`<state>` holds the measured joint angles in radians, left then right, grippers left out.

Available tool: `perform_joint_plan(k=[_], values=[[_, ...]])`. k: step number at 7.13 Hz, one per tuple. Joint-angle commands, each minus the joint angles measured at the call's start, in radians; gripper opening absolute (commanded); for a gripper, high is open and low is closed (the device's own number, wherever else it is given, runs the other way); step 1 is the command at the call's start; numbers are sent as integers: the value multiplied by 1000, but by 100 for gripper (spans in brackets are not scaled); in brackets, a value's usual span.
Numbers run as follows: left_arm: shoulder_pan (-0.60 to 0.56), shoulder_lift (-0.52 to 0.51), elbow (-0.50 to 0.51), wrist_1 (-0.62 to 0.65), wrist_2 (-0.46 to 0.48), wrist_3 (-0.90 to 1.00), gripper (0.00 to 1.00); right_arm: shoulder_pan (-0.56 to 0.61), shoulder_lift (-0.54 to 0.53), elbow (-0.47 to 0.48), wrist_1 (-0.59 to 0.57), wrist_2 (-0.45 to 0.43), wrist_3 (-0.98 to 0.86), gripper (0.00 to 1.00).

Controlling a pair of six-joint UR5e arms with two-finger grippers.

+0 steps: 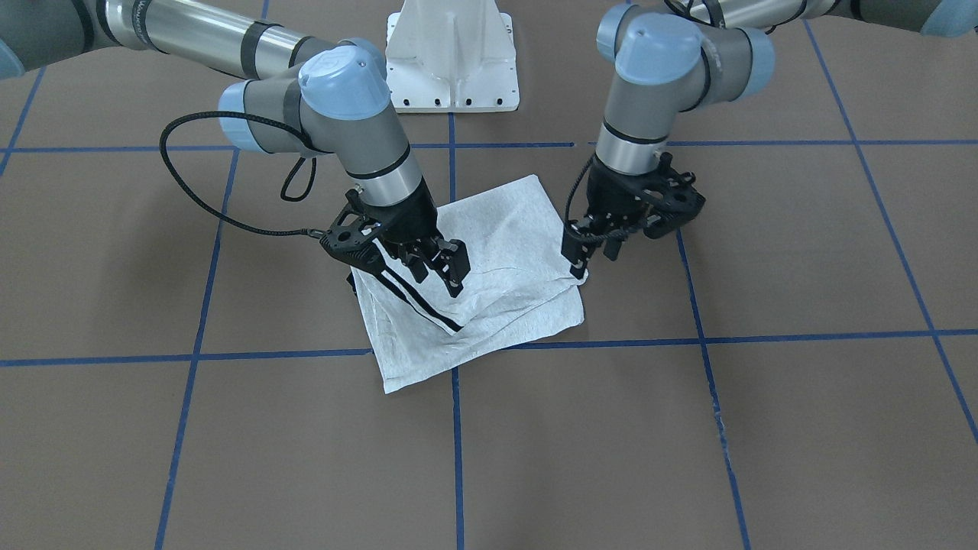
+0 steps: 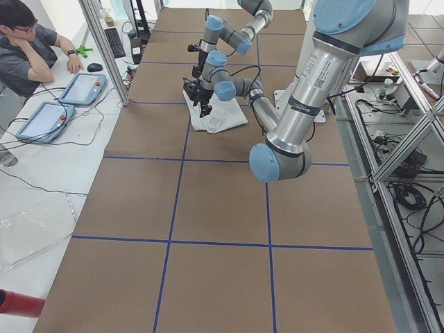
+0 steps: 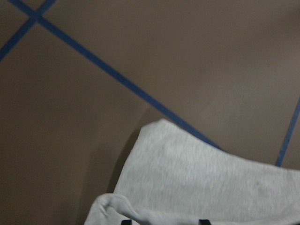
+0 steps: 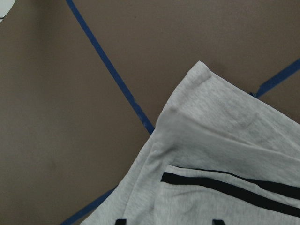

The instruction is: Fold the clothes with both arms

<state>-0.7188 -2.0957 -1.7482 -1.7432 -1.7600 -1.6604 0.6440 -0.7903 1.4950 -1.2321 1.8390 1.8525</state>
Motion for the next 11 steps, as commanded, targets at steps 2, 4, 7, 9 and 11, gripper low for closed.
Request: perform_joint_plan(k=[2,4,7,9,11], values=[[-44,0,39,-35,-51,103,100,49,13,-15,-13,45,-77,100],[-146,32,10,-35,-152,344,100,161,-1,-9,-149,164,-331,100],[-431,137,6,-18,-336,910,100,389,-148,-7,-257,293,-814,100],[-618,205,15,48,-392,1348,100,538,-283,-5,-262,333,-1153,100],[-715,299,45,71,-400,1713,100,630,-421,-10,-262,422,-1467,100]])
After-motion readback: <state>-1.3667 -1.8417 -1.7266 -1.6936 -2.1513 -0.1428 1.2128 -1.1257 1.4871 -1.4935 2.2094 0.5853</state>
